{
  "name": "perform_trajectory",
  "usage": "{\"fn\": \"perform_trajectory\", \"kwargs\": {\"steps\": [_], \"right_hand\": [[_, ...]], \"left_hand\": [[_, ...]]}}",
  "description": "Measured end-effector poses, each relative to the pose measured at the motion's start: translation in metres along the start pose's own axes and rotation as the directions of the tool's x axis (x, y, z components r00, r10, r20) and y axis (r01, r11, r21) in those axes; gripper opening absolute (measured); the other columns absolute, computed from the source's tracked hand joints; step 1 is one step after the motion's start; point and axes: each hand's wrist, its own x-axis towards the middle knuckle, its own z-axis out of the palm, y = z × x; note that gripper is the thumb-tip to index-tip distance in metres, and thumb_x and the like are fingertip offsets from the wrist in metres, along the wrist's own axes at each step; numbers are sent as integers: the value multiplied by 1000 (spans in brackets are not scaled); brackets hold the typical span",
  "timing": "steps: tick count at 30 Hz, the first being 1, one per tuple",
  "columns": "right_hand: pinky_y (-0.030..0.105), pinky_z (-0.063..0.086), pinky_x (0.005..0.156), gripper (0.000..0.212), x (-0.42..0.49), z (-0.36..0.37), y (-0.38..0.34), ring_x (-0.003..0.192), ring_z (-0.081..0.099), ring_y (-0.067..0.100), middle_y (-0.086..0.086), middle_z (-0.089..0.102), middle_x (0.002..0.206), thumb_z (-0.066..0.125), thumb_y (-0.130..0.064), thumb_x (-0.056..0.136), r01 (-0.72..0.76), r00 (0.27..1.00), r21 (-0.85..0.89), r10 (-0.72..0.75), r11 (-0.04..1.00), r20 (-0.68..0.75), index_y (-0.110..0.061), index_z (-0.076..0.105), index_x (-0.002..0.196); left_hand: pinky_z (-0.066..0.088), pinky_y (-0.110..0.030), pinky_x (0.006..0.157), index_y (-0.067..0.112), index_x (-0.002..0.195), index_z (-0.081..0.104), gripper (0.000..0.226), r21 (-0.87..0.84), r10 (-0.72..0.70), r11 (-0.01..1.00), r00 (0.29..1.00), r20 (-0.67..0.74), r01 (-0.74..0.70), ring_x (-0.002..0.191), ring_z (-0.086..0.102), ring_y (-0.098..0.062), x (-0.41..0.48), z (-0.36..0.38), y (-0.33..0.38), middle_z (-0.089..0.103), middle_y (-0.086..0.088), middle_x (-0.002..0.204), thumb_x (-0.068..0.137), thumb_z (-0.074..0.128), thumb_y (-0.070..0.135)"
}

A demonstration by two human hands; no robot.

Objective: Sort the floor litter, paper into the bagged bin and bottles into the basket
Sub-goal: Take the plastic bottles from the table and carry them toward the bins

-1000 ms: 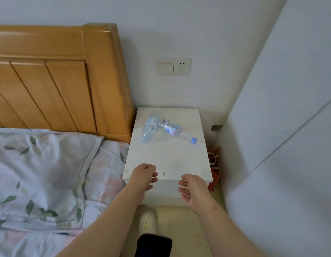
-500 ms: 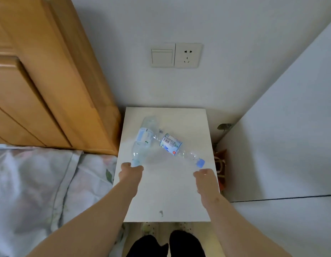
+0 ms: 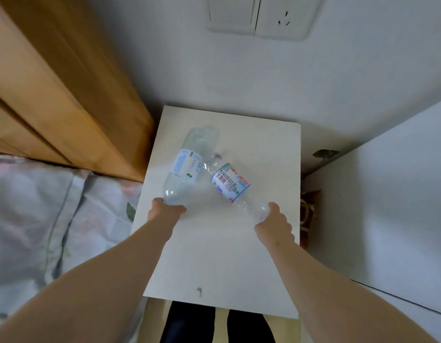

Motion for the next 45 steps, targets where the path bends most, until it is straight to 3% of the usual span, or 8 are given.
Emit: {"fn": "perform_trajectory", "kwargs": {"steps": [4, 7, 11, 18, 28, 37, 40, 45], "right_hand": [[32, 47, 80, 31, -3, 4, 1, 98, 57, 30, 11, 59, 108, 52, -14, 88, 9, 993, 144, -25, 990, 111, -10, 48, 118], [23, 31, 50, 16, -24, -2, -5, 63, 45, 20, 4, 46, 76, 53, -3, 79, -53, 969, 401, -51, 914, 243, -11, 52, 93], [22, 25, 51, 21, -55, -17, -17, 50, 42, 16, 4, 39, 67, 50, 3, 81, -130, 933, 541, -82, 831, 349, -14, 42, 72], [24, 40, 54, 9, -113, -21, -35, 56, 52, 16, 5, 53, 73, 51, -9, 88, -28, 872, 474, -211, 880, 442, -9, 53, 79], [22, 33, 52, 11, -247, 66, -13, 51, 44, 16, 3, 49, 64, 50, -6, 87, 224, 722, 165, -277, 961, 633, -10, 51, 76], [26, 36, 51, 17, -429, 201, 59, 51, 45, 16, 4, 49, 65, 50, -5, 89, 456, 520, 44, -307, 889, 797, -10, 50, 72], [28, 40, 54, 3, -498, 249, 94, 55, 50, 16, 5, 53, 73, 51, -9, 89, 505, 442, 35, -293, 863, 848, -6, 53, 89], [28, 45, 59, 17, -599, 302, 145, 64, 55, 17, 6, 57, 82, 54, -14, 90, 570, 306, 25, -240, 822, 921, -5, 54, 104]], "left_hand": [[28, -24, 51, 7, 75, 49, 16, -43, -57, 997, 997, 51, 60, 53, 36, -17, -11, -2, -6, 42, -5, 62, 83, 63, 5], [35, -26, 58, 11, 80, 50, 11, -118, -77, 989, 990, 114, 91, 59, 45, -14, -35, -7, -4, 49, -3, 68, 85, 61, 11], [43, -30, 68, 12, 83, 51, 7, -246, -65, 965, 990, 124, 94, 66, 54, -14, -76, -17, -1, 54, -2, 73, 87, 57, 14], [46, -29, 68, 16, 82, 51, 8, -601, -61, 794, 995, 74, 94, 68, 58, -14, -138, -44, -42, 54, -1, 74, 89, 55, 15], [36, -23, 56, 18, 70, 48, 19, -879, -230, 476, 968, -103, 20, 47, 50, -14, -215, -103, -207, 48, 1, 57, 88, 51, 10], [37, -25, 58, 17, 79, 51, 11, -979, -437, 178, 883, -168, -98, 61, 52, -14, -320, -162, -423, 51, -1, 67, 90, 53, 15], [38, -27, 63, 16, 82, 51, 8, -979, -515, 112, 833, -205, -172, 61, 53, -15, -363, -182, -500, 52, -2, 68, 90, 54, 16], [41, -26, 59, 14, 83, 53, 10, -956, -614, -22, 758, -219, -294, 60, 52, -15, -423, -211, -590, 52, -2, 69, 90, 55, 20]]}}
